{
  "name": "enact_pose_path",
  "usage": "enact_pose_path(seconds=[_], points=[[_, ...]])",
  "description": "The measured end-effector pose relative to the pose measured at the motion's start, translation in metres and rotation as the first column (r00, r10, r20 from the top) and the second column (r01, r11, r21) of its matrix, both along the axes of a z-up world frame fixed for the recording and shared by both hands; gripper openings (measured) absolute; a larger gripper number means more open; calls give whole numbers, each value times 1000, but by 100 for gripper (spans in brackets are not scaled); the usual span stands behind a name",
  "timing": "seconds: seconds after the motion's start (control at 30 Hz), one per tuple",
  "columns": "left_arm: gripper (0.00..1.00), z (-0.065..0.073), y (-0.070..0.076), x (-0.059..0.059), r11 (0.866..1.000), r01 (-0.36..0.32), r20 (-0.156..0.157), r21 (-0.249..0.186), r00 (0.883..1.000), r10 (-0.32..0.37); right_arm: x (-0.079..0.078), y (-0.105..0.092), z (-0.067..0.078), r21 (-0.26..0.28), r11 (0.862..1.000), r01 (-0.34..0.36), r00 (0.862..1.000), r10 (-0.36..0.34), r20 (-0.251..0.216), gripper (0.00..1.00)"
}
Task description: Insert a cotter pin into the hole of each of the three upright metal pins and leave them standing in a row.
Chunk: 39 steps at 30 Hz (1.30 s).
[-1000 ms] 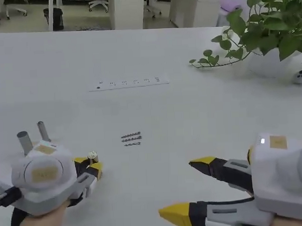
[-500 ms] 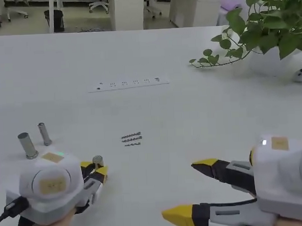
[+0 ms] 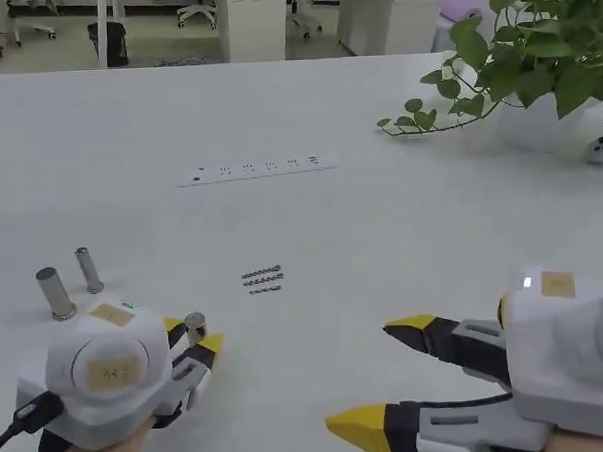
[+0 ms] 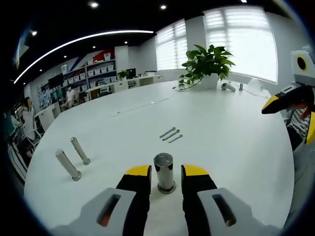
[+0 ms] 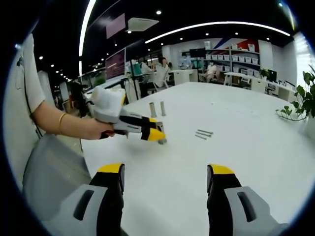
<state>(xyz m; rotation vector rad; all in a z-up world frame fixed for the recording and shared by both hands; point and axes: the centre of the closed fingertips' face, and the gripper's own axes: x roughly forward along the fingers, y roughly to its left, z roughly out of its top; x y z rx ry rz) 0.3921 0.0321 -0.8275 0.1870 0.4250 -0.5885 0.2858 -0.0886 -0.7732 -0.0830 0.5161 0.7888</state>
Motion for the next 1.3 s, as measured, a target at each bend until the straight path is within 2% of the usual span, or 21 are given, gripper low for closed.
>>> enact_pose_path(seconds=[0.07,0.13,0.3,0.4,0.57,0.83,1.03,1.13,1.3], points=[[28,1,1,-1,1000,4,-2,-5,1000,-4,2,-1,1,1,1000,6,1000,-6,2,66],[32,5,2,-5,1000,5,-17,-27,1000,-6,6,-6,1,-37,999,10,1000,-9,16,63],[38,11,10,-9,999,0,-31,-52,1000,-1,16,-9,3,-62,998,9,1000,-8,24,53],[43,16,13,-15,999,8,-26,-53,1000,-10,26,-11,6,-58,998,18,999,-16,28,48],[48,25,18,-21,998,20,-18,-61,1000,-21,42,-13,9,-90,996,13,999,-9,45,42],[60,34,27,-35,997,49,-10,-60,999,-49,66,-13,10,-122,992,5,999,0,38,34],[68,41,35,-44,997,56,-4,-60,998,-57,84,-7,8,-166,986,-29,999,35,36,32],[71,45,40,-47,997,55,5,-61,998,-55,93,-6,3,-214,976,-50,997,60,39,30],[80,47,44,-54,995,52,-11,-83,999,-53,109,-4,-6,-258,963,-79,996,89,26,25]])
